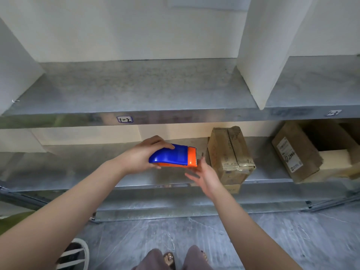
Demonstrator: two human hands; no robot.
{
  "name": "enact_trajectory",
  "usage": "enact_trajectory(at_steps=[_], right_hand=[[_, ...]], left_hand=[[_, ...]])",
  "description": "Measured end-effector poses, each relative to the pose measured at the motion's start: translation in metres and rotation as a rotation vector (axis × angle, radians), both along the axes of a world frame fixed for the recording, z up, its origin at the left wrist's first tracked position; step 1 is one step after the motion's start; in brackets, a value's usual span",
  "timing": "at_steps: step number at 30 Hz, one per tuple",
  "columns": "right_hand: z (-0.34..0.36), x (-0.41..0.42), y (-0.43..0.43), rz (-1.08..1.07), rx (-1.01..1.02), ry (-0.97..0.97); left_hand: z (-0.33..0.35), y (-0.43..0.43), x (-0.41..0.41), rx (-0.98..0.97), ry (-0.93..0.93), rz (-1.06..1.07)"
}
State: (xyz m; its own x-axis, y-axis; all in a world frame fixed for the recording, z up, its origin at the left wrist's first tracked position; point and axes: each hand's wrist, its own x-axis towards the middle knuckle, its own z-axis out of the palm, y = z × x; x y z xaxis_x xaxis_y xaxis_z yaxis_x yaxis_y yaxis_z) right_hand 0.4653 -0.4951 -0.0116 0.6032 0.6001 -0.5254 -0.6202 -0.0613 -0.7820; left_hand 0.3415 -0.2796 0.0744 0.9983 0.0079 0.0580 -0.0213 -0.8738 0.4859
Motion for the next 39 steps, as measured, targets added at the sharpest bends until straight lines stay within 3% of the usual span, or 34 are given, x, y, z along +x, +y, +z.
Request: enact_trajectory(at_steps=[7, 11, 17, 27, 29, 33, 35, 39], right_hand=[[0.024, 0.008, -0.022, -0.145, -0.003, -0.191], [0.036, 0.004, -0.034, -0.08, -0.027, -0.269], [0.043, -0.008, -0.037, -0.168, 0.124, -0.068], [0.05, 0.001, -0.047, -0.095, 0.058, 0.101], [0.053, 0.002, -0.048, -0.089, -0.038, -0.033], [0.061, 0.006, -0.059, -0.03, -0.561, -0.865], [0.066, 0.008, -0.065, -0.074, -0.589, -0.958], [0.066, 0.023, -0.092, -0.153, -0.598, -0.932]], left_hand=[[0.002, -0.01, 0.004, -0.007, -0.008, -0.002], [0.0, -0.015, 0.005, -0.008, -0.024, -0.026], [0.003, -0.028, 0.004, 0.008, -0.106, -0.054], [0.009, -0.035, 0.004, 0.014, -0.12, -0.058], [0.009, -0.036, 0.007, 0.014, -0.122, -0.074], [0.009, -0.04, 0.015, 0.002, -0.144, -0.103], [0.01, -0.045, 0.019, -0.024, -0.16, -0.114], [0.008, -0.042, 0.022, -0.075, -0.166, -0.093]])
